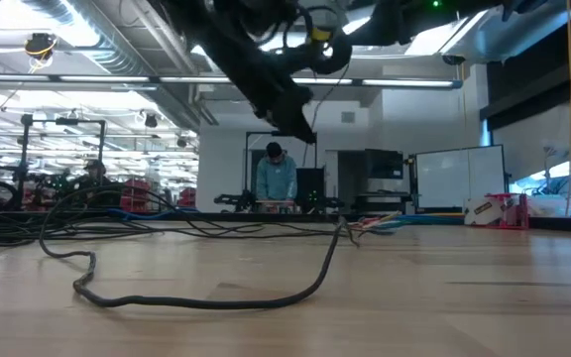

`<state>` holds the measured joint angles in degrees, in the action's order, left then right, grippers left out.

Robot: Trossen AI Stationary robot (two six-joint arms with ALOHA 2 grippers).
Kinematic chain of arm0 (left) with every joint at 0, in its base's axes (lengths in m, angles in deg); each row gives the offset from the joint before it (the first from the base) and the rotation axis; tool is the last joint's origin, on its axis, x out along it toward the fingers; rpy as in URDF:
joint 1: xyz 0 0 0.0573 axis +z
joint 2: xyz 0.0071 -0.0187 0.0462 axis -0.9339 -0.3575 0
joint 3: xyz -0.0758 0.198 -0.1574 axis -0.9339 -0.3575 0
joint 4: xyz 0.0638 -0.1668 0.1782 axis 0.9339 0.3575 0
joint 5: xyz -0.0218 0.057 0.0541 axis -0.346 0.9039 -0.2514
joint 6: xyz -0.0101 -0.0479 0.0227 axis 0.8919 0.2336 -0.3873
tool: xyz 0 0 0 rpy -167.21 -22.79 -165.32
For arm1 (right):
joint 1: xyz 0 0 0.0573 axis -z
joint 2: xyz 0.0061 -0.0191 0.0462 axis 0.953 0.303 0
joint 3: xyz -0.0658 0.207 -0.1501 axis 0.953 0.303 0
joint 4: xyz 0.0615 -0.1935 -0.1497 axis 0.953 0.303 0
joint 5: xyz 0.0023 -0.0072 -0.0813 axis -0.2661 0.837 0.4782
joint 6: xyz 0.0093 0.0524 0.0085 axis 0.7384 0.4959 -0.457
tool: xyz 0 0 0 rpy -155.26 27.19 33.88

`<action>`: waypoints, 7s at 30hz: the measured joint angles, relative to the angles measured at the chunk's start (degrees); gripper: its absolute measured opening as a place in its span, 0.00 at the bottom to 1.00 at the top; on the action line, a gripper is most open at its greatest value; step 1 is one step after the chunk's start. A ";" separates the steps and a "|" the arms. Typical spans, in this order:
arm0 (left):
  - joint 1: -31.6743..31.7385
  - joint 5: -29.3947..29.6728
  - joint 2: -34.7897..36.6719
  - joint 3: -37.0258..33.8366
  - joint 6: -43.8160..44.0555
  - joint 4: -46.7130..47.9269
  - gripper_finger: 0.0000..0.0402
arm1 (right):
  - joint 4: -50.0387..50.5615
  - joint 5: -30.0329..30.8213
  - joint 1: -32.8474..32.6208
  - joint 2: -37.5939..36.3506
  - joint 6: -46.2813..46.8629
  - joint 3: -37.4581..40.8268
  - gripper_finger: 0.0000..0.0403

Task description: Coiling cords

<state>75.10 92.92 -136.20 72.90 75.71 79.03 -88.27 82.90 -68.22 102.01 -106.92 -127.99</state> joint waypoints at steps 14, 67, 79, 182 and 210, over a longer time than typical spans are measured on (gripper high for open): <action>2.74 1.35 8.38 -0.02 -3.95 3.93 0.02 | -0.28 -2.56 -0.04 -0.02 1.37 -0.02 0.02; -2.25 2.88 19.44 3.07 3.79 -3.27 0.02 | 0.21 -4.01 0.00 -0.02 2.93 -0.02 0.02; -5.97 2.30 19.27 5.47 8.30 1.73 0.02 | -0.75 1.30 0.00 -0.02 -0.24 -0.02 0.02; 0.28 -6.87 -5.08 -3.34 8.23 -16.14 0.01 | -10.51 0.61 -0.02 -0.14 -0.17 -0.02 0.02; 1.13 -19.28 -9.00 -3.32 6.71 -29.46 0.01 | -13.27 -4.38 -0.02 -0.37 0.57 -0.02 0.02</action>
<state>76.22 73.64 -145.20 69.57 82.42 49.57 -101.53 78.52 -68.24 101.64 -106.35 -128.02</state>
